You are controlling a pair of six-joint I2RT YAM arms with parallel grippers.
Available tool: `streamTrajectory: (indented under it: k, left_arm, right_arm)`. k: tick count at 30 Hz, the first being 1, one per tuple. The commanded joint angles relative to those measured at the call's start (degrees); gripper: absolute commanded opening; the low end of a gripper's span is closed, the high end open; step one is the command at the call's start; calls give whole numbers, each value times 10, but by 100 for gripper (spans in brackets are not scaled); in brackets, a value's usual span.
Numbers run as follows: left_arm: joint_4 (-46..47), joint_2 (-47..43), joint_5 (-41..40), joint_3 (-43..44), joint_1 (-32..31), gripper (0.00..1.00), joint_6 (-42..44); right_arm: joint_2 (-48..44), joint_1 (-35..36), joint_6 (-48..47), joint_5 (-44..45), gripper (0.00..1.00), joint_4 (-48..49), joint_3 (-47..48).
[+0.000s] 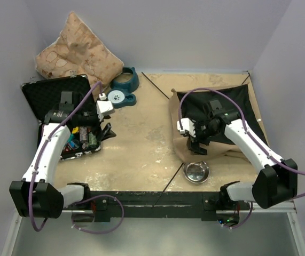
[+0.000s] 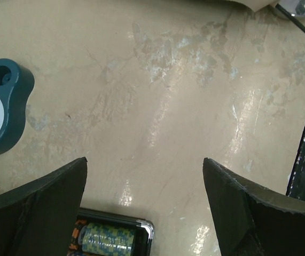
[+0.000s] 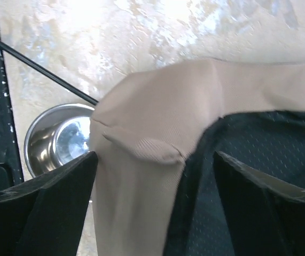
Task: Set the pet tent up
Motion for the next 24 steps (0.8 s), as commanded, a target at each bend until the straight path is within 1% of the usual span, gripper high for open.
streamTrajectory:
  k: [1,2,4,6,7,8,10,13,14,15,16,17,19,22,23,24]
  left_arm:
    - [71,-4,58,-30,-1,92,-51]
    - [81,-7,65,-42,-1,92,-58]
    - [110,-13,68,-55,-1,92,-81]
    - [140,-15,72,-64,-1,91,-107]
    - [160,-20,75,-67,-1,91,-129]
    - [190,-22,79,-73,-1,92,-164]
    - [261,-30,89,-86,0,93,-248]
    - [417,-45,83,-115,10,95,-416]
    - [468,-47,76,-122,16,96,-500]
    - [538,-48,67,-130,23,97,-557]
    - [591,-47,57,-136,42,98,-599]
    - [625,-43,42,-136,52,99,-642]
    - [683,-30,43,-132,71,100,-694]
    - [771,-30,97,-162,77,100,-723]
    - [823,-40,110,-192,78,100,-742]
    - [909,-52,127,-227,76,100,-786]
  right_arm:
    - [3,11,-30,-64,78,-14,27]
    - [9,12,-7,-74,69,-2,36]
    - [20,12,17,-94,48,9,63]
    - [38,12,53,-115,23,11,101]
    - [48,12,75,-126,11,11,124]
    - [53,11,105,-129,2,18,146]
    - [52,-4,170,-139,0,65,181]
    - [51,-45,277,-160,0,141,222]
    - [54,-52,307,-162,0,161,234]
    - [62,-60,329,-168,0,168,256]
    - [67,-66,352,-175,0,176,271]
    - [74,-69,375,-182,0,187,282]
    - [89,-74,424,-195,0,205,302]
    - [107,-80,481,-234,0,227,321]
    - [113,-81,493,-244,0,228,327]
    - [119,-82,503,-252,0,230,332]
